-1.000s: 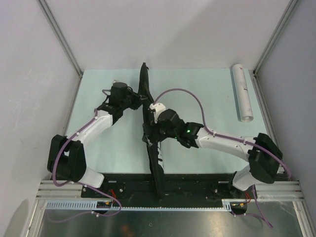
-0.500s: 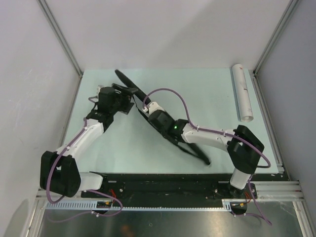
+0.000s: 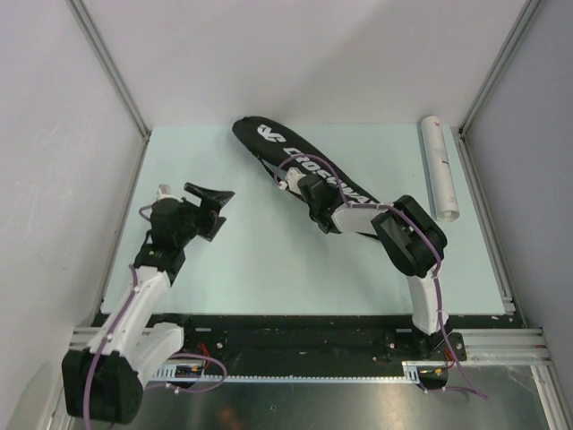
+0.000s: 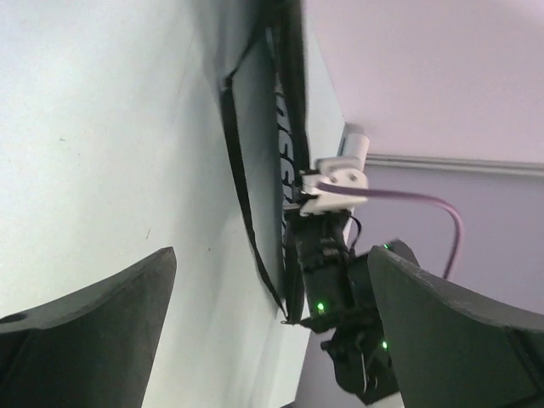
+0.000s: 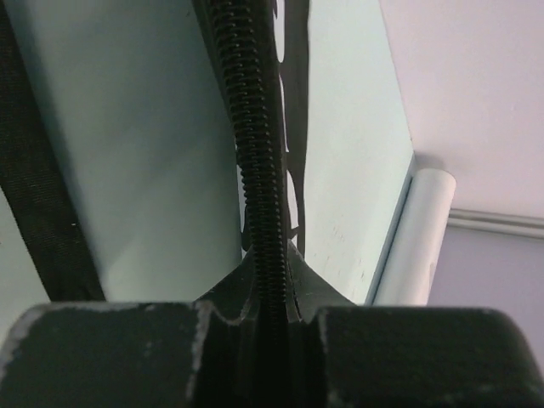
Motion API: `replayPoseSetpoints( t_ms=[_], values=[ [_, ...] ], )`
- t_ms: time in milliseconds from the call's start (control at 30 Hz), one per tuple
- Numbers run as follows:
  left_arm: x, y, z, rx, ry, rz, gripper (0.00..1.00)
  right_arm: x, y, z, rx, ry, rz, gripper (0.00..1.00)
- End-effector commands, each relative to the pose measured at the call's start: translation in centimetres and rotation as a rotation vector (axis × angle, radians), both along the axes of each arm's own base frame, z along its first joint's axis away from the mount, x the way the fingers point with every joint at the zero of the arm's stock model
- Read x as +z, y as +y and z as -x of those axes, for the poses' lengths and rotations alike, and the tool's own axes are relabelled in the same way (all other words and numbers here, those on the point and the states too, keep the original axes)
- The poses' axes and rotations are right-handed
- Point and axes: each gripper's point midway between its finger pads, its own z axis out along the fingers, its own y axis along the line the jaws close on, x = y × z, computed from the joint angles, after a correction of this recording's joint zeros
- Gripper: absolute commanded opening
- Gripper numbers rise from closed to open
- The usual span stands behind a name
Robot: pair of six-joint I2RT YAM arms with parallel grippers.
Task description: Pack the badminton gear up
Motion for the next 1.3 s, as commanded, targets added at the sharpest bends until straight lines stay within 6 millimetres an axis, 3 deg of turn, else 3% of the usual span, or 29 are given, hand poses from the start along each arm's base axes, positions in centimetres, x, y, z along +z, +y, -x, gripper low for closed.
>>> replayPoseSetpoints(
  t_ms=[0,33,67,100,133,300,333,367,467,533,567,600,633,667,767,800,833,867,900,1000,1033,1133,1267],
  values=[
    [1.9,0.2,1.8,-0.072,-0.154,-0.097,0.99,3.1,1.5,-1.7,0.065,-0.095,-0.012,0.1],
    [2.0,0.3,1.9,-0.092,-0.177,-0.14,0.98,2.9,1.9,-1.2,0.062,-0.071,-0.066,0.23],
    [2.6,0.3,1.9,-0.103,-0.197,-0.157,0.98,2.7,2.6,-0.7,0.099,-0.034,-0.109,0.59],
    [2.5,0.3,2.0,-0.113,-0.191,-0.168,0.98,3.3,2.5,-0.2,0.094,-0.012,-0.144,0.69],
    [2.7,0.1,2.1,-0.132,-0.201,-0.181,0.97,3.4,2.7,0.2,0.082,0.001,-0.194,0.99],
    [4.8,-0.2,1.6,-0.187,-0.277,-0.257,0.95,5.2,3.8,3.7,0.053,0.044,-0.254,0.98],
    [4.9,-0.2,1.5,-0.194,-0.29,-0.286,0.95,6.5,4.8,5.4,0.066,0.048,-0.288,0.97],
    [5.6,-0.2,1.4,-0.197,-0.31,-0.299,0.95,6.2,5.1,6.7,0.033,0.084,-0.351,0.97],
    [7.0,-1.7,1.4,-0.255,-0.367,-0.35,0.94,8.1,4.8,9.5,-0.05,0.173,-0.597,0.96],
    [7.7,-3.8,2.2,-0.332,-0.41,-0.375,0.94,7.9,5.3,11.7,-0.133,0.308,-0.847,1.0],
    [8.5,-4.5,2.4,-0.347,-0.436,-0.384,0.94,9.9,4.1,12.6,-0.154,0.303,-0.941,1.0],
    [8.8,-6.1,3.2,-0.404,-0.468,-0.401,0.94,8.9,3.6,14.0,-0.178,0.351,-0.993,1.0],
    [9.3,-6.8,3.7,-0.426,-0.49,-0.41,0.93,9.6,3.6,15.2,-0.152,0.386,-1.051,1.0],
    [10.0,-7.6,4.0,-0.449,-0.516,-0.413,0.94,12.3,2.6,16.2,-0.122,0.354,-1.118,1.0],
    [11.3,-10.1,5.7,-0.562,-0.569,-0.387,0.94,13.4,-0.8,18.0,-0.142,0.31,-1.137,1.0],
    [11.5,-11.3,6.6,-0.633,-0.584,-0.363,0.94,15.6,-2.3,19.0,-0.124,0.247,-1.151,1.0],
    [11.9,-12.0,7.2,-0.67,-0.601,-0.353,0.95,16.0,-4.1,19.1,-0.158,0.178,-1.116,1.0],
    [13.1,-12.6,7.7,-0.696,-0.644,-0.349,0.95,16.3,-5.3,20.0,-0.169,0.162,-1.095,1.0],
    [14.0,-13.6,9.0,-0.743,-0.708,-0.364,0.95,18.3,-6.6,20.9,-0.15,0.107,-1.12,1.0],
    [17.6,-14.9,11.9,-0.773,-0.88,-0.381,0.96,20.9,-9.2,23.0,-0.137,0.02,-1.17,1.0],
    [19.3,-14.6,12.8,-0.754,-0.94,-0.376,0.96,23.0,-10.5,24.4,-0.103,-0.038,-1.237,1.0],
    [23.6,-13.7,15.8,-0.732,-1.129,-0.318,0.96,26.5,-12.6,27.1,-0.009,-0.136,-1.337,1.0],
    [26.0,-12.4,17.3,-0.696,-1.22,-0.303,0.96,28.7,-14.8,28.8,0.043,-0.243,-1.379,1.0]
  ],
)
